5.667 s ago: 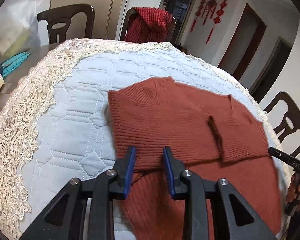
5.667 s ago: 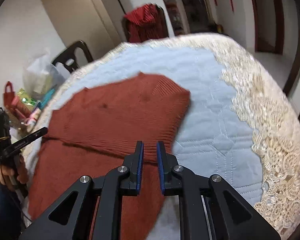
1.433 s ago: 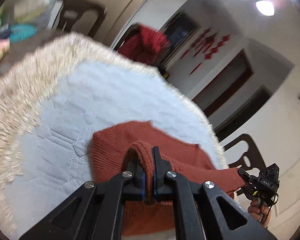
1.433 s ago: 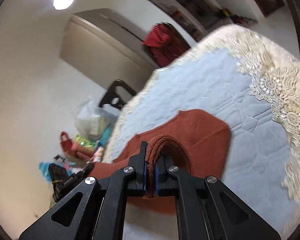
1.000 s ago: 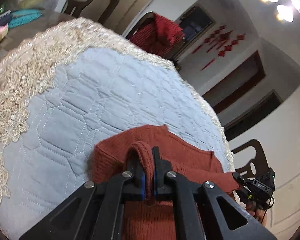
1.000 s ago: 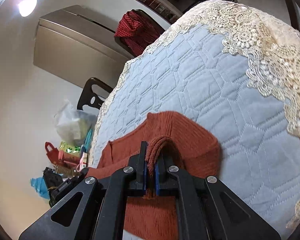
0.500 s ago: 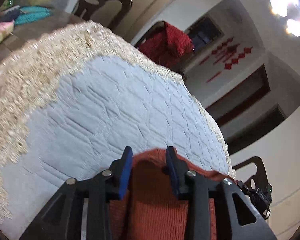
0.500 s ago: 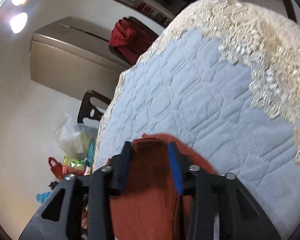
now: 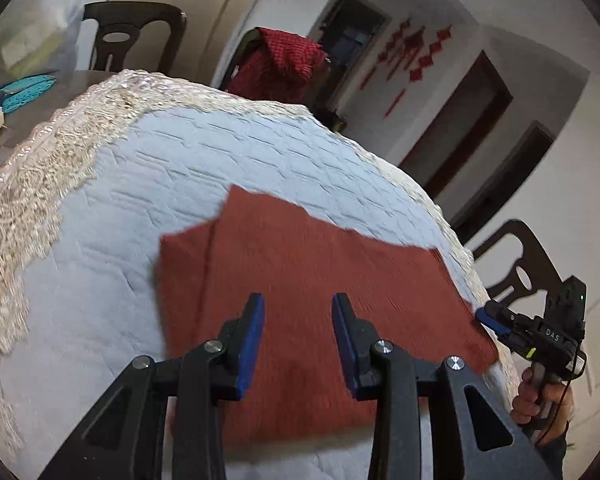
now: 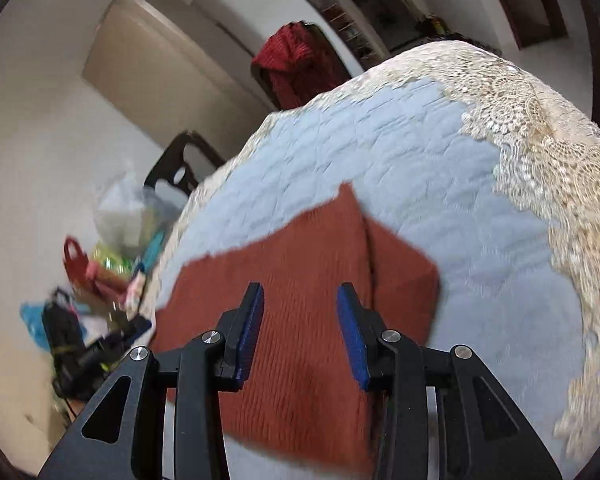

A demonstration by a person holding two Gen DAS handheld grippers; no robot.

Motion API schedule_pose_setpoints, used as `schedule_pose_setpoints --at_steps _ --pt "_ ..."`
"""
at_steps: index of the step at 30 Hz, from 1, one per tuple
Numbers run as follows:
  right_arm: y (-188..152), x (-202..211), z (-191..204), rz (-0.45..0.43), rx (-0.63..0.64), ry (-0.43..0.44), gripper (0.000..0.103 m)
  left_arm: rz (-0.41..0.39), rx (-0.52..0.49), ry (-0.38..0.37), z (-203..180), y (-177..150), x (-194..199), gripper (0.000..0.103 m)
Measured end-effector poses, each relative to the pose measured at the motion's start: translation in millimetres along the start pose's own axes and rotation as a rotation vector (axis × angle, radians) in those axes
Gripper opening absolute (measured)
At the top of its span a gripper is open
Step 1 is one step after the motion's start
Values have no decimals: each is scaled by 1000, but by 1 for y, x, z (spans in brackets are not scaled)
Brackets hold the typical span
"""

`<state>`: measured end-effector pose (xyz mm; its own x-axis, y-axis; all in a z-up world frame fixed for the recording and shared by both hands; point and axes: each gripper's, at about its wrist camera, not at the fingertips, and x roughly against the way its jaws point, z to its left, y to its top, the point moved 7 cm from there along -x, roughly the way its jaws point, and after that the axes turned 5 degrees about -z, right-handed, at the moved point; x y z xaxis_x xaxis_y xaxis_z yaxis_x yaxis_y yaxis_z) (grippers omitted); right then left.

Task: Fold small clothes
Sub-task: 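Open both tools and withdraw them from the folded sweater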

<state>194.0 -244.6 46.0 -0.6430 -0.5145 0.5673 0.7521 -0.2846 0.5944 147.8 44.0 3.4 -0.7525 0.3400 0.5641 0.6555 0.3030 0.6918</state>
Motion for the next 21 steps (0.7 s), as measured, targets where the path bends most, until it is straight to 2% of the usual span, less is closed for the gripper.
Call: schedule_pose_setpoints --at_steps 7,10,12,13,14,18,21 --pt "-49 10 35 68 189 -25 38 55 -158 -79 -64 -47 3 37" --pt "-63 -4 48 101 226 -15 35 118 -199 -33 -73 -62 -18 37" --pt "-69 -15 47 112 261 -62 34 151 -215 12 -72 -65 -33 37" --pt "-70 -21 45 114 287 -76 32 148 -220 19 -73 -64 -34 37" --pt "-71 -23 43 115 292 -92 24 149 -227 27 -74 -63 -34 37" --pt "-64 -11 49 74 324 -120 23 116 -228 7 -85 -61 -20 37" --pt "-66 -10 58 82 342 -81 23 125 -242 -24 -98 -67 -25 37"
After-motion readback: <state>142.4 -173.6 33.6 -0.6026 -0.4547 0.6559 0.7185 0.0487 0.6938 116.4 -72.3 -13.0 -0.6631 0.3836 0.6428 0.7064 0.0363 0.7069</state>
